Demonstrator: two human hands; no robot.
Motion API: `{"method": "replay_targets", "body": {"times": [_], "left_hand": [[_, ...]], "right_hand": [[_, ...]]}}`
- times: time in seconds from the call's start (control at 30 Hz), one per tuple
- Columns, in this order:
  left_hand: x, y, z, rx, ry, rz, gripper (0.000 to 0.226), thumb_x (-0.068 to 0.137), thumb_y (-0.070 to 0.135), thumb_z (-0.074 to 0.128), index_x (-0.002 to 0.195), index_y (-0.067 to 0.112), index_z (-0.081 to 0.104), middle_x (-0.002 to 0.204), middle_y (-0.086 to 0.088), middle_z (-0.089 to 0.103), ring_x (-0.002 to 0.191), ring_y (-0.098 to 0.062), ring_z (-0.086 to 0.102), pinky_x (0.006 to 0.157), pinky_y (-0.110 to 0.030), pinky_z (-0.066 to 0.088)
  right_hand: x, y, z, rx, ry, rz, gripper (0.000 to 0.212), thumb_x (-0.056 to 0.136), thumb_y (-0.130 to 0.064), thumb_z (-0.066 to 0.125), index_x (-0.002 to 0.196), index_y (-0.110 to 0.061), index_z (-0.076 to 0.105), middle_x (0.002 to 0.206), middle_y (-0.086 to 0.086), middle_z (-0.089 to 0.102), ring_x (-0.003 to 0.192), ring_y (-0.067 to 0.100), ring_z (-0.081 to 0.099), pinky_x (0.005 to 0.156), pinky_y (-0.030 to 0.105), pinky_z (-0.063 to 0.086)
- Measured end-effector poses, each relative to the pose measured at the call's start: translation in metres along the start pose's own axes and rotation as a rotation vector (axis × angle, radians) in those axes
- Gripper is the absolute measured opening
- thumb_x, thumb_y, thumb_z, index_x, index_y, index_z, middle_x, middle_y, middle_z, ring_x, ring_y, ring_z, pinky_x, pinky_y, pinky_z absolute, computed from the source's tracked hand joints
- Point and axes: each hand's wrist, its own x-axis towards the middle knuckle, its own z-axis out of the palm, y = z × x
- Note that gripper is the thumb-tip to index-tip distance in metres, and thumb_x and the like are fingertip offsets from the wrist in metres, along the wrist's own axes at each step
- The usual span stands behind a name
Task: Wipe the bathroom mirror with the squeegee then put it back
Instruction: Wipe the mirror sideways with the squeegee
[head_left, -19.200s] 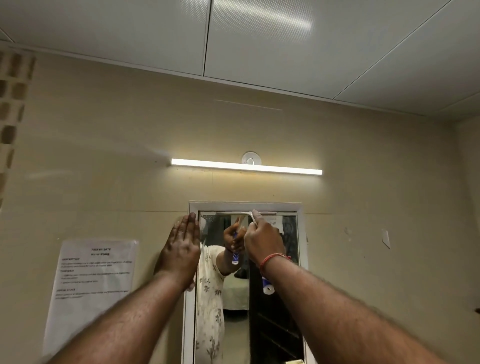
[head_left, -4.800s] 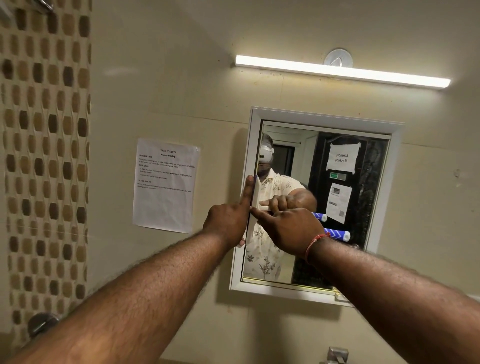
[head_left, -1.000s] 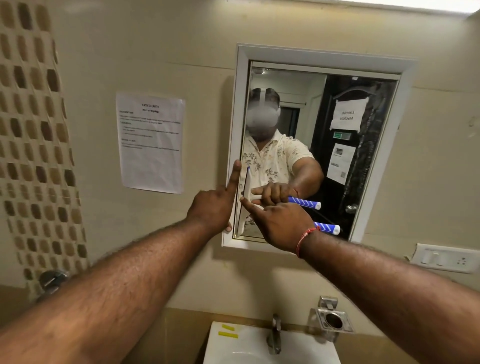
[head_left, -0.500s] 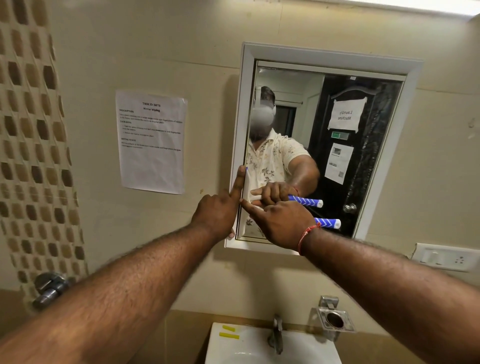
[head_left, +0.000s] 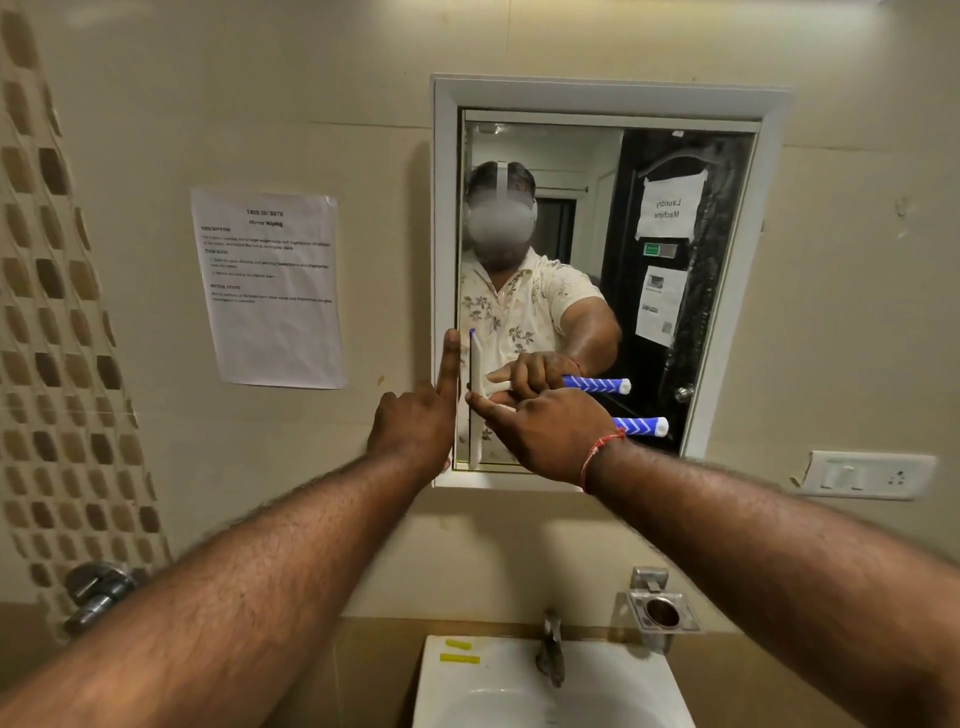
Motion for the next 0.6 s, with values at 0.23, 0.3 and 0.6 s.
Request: {"method": "replay_targets", "body": {"times": [0.23,0.3,0.6], "left_hand": [[-0.005,-0.002,-0.001,-0.088,-0.021,0.017,0.17,0.084,0.021,0.097,0.149,0.032,-0.059,0.117,-0.024,0.068,0.083,-0.034,0.065,0.079,-0.051,0.061],[-0.005,-0.001,-0.001,-0.095,-0.012,0.029,0.17,0.083,0.021,0.098,0.149,0.033,-0.059,0.116,-0.025,0.068,0.082,-0.035,0.066,0.079,-0.051,0.061],[-0.002,-0.002,0.009,-0.13,0.03,0.025,0.173,0.077,0.022,0.101,0.155,0.035,-0.053,0.108,-0.024,0.069,0.075,-0.036,0.066,0.072,-0.05,0.06]], "right_hand": [[-0.059,0.046,-0.003,-0.024,-0.071,0.074,0.062,0.112,-0.042,0.037,0.17,-0.035,0.017,0.083,0.001,0.072,0.058,0.02,0.046,0.048,0.033,0.039],[-0.073,0.058,-0.005,-0.047,-0.087,0.084,0.062,0.112,-0.04,0.039,0.17,-0.035,0.019,0.084,0.0,0.072,0.057,0.021,0.053,0.049,0.031,0.035],[-0.134,0.108,-0.016,-0.09,-0.211,0.145,0.07,0.109,-0.039,0.045,0.169,-0.04,0.009,0.076,0.002,0.059,0.056,0.023,0.058,0.056,0.038,0.059]]}}
